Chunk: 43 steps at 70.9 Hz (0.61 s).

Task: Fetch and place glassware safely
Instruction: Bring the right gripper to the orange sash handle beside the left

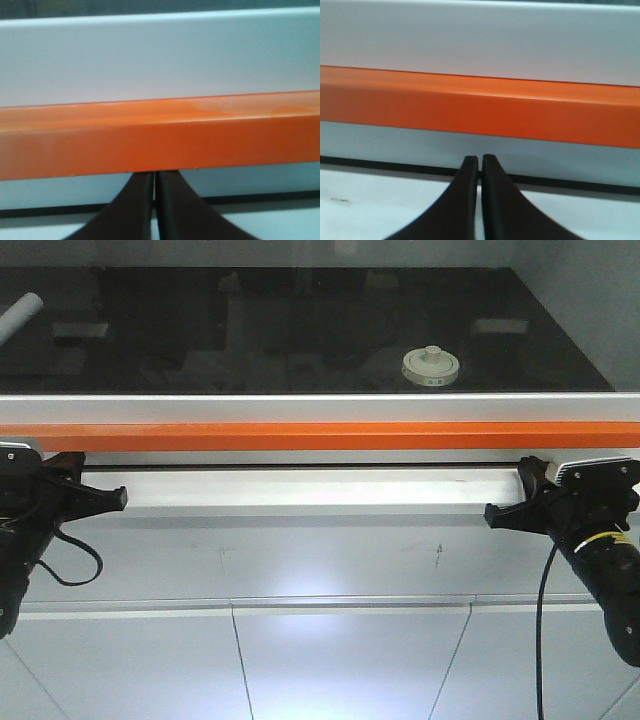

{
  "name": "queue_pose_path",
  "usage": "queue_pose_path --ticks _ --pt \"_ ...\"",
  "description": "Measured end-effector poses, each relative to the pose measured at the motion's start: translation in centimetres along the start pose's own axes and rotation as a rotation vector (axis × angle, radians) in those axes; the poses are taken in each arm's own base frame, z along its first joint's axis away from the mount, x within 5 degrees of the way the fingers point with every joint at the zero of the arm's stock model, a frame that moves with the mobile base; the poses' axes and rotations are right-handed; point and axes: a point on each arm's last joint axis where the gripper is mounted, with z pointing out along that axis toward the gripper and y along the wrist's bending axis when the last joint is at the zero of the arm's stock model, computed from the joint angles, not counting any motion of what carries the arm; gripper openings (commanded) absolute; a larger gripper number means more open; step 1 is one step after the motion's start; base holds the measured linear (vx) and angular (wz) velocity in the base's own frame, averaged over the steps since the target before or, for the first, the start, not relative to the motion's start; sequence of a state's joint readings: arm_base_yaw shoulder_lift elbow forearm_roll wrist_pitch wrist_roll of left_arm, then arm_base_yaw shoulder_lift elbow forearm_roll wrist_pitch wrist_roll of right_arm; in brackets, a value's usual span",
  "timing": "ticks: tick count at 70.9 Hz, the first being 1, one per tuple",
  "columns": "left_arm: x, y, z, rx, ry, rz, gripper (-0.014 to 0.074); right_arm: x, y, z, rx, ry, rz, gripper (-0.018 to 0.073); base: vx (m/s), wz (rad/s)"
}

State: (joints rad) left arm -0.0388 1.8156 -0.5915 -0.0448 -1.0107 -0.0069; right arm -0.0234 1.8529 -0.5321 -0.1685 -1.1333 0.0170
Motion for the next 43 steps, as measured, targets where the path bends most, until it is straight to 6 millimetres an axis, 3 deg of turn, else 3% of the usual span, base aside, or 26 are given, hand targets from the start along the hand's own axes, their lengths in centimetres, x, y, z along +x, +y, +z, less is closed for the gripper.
queue_pose_path --ticks 43 --pt "0.0 0.0 0.0 0.000 -0.005 0.000 -0.0007 -0.5 -0.5 2.2 0.010 -0.024 -0.005 0.0000 0.00 0.00"
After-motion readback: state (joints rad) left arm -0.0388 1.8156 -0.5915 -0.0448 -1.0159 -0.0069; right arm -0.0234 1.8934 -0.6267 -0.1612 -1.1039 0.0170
